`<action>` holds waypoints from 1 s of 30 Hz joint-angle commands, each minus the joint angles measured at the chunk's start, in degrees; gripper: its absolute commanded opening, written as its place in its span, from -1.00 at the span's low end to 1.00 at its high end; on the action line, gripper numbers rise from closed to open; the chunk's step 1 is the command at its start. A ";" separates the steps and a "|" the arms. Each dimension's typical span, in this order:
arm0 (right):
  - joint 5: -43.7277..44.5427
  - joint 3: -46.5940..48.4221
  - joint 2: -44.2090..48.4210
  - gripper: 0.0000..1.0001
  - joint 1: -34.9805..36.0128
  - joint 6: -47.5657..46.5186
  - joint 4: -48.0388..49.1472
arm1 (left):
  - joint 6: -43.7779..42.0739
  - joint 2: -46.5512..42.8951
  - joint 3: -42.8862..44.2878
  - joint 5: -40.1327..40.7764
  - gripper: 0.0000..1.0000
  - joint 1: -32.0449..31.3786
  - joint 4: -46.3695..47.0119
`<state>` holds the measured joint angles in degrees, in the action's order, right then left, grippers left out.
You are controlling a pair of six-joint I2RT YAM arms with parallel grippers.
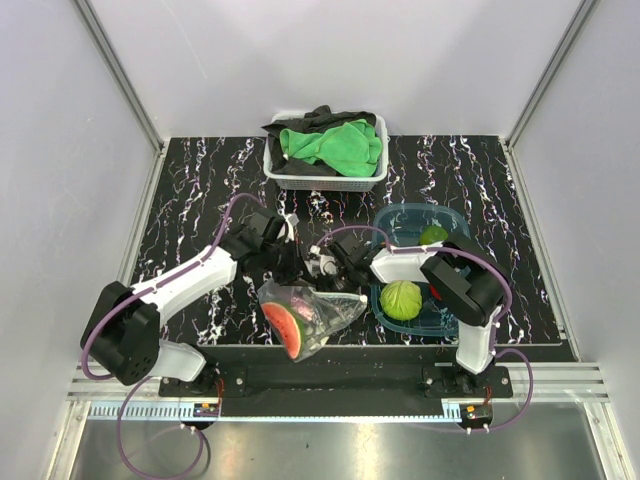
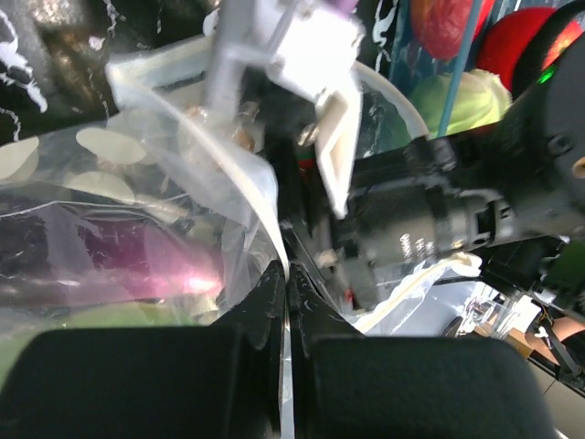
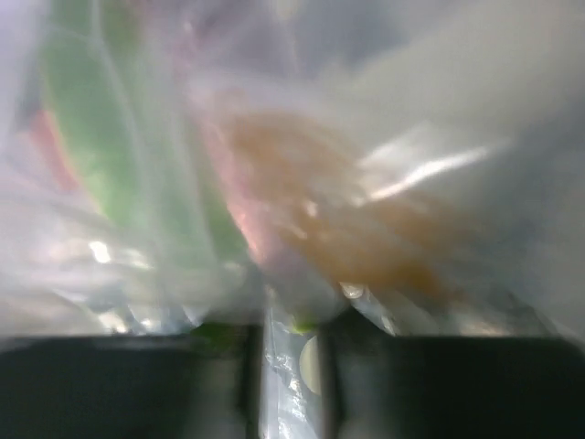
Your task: Open the zip-top bag and remove the fake food
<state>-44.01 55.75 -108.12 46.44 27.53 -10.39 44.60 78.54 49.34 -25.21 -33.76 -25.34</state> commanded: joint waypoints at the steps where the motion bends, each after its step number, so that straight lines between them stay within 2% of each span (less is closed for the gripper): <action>1: -2.66 0.85 0.36 -0.77 1.20 1.47 4.59 | -1.09 -0.06 0.40 -0.10 -1.00 -0.34 4.16; 4: 0.32 2.17 2.20 -0.99 1.11 2.53 2.67 | -2.14 -0.06 1.81 -0.01 -1.00 -0.34 3.55; 5: 1.28 2.61 3.60 -1.00 1.11 2.79 1.79 | -2.50 -0.06 2.16 0.34 -1.00 -0.34 2.94; 10: 7.53 8.22 7.91 -1.00 0.59 1.48 -9.62 | -7.05 -0.76 4.27 2.09 -1.00 -0.34 -1.01; 18: 9.64 18.25 10.64 -1.00 -3.45 -3.71 -28.78 | -14.10 -2.87 4.71 2.54 -1.00 -0.34 -5.42; 24: 12.81 23.26 10.91 -1.00 -4.07 -2.66 -33.55 | -14.72 -3.39 4.89 -0.80 -1.00 -0.52 -5.51; 30: 13.42 23.98 13.18 -1.00 -3.98 -2.74 -38.82 | -14.54 -5.59 6.55 3.67 -1.00 -0.34 -7.00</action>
<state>-30.96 78.46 -99.24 42.37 25.39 -45.21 31.29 75.61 53.78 -24.27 -34.06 -31.09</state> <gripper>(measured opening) 0.047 0.012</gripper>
